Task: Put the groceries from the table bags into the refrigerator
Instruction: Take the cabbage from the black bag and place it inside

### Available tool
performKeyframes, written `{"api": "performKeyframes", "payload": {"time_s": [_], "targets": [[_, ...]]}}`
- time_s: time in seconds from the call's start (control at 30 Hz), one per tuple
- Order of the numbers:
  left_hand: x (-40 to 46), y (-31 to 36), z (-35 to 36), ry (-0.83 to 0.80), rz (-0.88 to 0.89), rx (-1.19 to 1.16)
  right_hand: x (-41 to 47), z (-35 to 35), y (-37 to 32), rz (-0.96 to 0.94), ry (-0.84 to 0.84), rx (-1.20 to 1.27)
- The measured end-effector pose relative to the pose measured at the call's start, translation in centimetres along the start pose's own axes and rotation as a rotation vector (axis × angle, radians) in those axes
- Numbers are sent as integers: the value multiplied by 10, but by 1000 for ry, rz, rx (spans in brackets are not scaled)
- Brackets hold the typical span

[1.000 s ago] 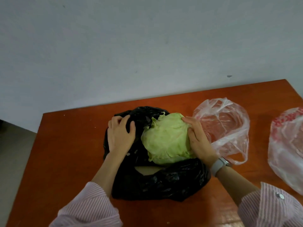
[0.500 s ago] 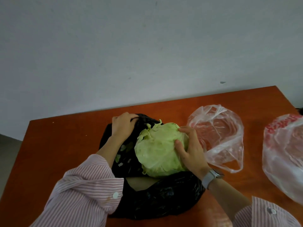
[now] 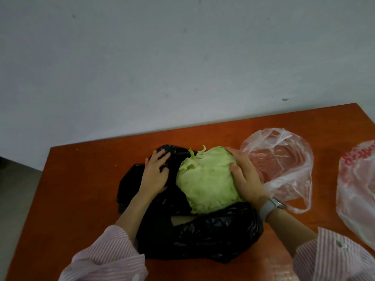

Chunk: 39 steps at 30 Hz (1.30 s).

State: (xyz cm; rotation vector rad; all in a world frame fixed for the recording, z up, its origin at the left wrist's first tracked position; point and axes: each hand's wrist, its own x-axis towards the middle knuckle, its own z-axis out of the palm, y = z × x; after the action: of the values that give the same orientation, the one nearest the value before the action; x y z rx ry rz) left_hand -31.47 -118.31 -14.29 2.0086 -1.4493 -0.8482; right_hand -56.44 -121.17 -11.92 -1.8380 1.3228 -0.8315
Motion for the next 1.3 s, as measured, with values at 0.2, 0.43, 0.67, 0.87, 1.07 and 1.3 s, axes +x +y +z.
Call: {"api": "performKeyframes", "payload": {"time_s": [0.2,0.43,0.67,0.87,1.07,1.3], "targets": [[-27,27,4,-114,106,2,11,-12,-4,204,-21,196],[-48,60,35,-234,61,-123,39,-18,8,285,-15,192],[-44,100,68,-30,-66,-329,41,-23,16,323,-89,288],[-27,125,85,241,-117,-408,40,-24,16,366,3,309],[-35,152,76,482,-56,-563,54,-52,-19,212,59,301],[-65,222,1,604,133,-649,47,-109,-118,15,149,296]]}}
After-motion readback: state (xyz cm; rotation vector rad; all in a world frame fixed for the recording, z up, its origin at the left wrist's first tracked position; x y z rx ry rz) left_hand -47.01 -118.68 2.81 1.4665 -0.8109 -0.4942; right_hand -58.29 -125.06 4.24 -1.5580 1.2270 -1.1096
